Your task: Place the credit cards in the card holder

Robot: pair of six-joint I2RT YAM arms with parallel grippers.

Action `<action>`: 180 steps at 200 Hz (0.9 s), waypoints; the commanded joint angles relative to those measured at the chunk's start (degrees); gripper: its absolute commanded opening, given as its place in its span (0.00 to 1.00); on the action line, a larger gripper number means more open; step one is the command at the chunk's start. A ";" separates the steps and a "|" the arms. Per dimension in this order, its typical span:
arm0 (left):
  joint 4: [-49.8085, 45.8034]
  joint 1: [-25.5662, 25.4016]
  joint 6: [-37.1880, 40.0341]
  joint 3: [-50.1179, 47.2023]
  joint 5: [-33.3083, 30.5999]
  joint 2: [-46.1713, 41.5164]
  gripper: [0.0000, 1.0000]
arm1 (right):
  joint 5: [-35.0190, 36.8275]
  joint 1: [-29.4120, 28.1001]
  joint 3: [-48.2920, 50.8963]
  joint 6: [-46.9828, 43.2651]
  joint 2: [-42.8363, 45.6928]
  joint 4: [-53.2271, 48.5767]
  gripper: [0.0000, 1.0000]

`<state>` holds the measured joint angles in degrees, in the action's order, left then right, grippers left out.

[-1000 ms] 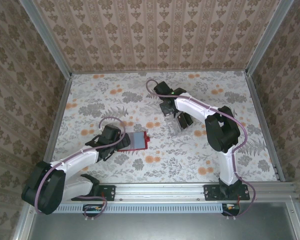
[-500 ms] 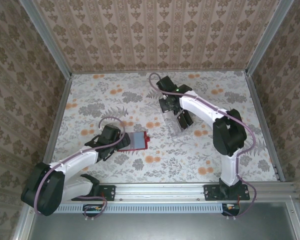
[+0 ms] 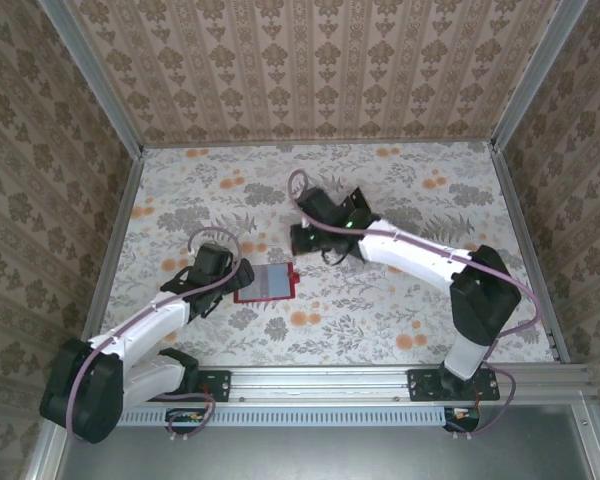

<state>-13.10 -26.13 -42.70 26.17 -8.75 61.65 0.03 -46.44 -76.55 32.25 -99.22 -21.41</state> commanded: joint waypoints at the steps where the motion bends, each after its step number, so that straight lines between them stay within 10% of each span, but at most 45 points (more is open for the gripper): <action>1: -3.62 2.20 2.20 2.16 -0.76 -0.56 1.00 | -0.40 -4.45 2.17 8.89 -2.51 8.78 0.00; 180: -3.09 3.83 3.84 1.69 3.58 -1.72 1.00 | 6.28 -5.13 14.87 18.62 -8.56 19.23 0.00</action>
<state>-16.49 -22.72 -40.64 27.33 -7.53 60.47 4.51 -54.06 -63.92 51.40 -108.18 -0.69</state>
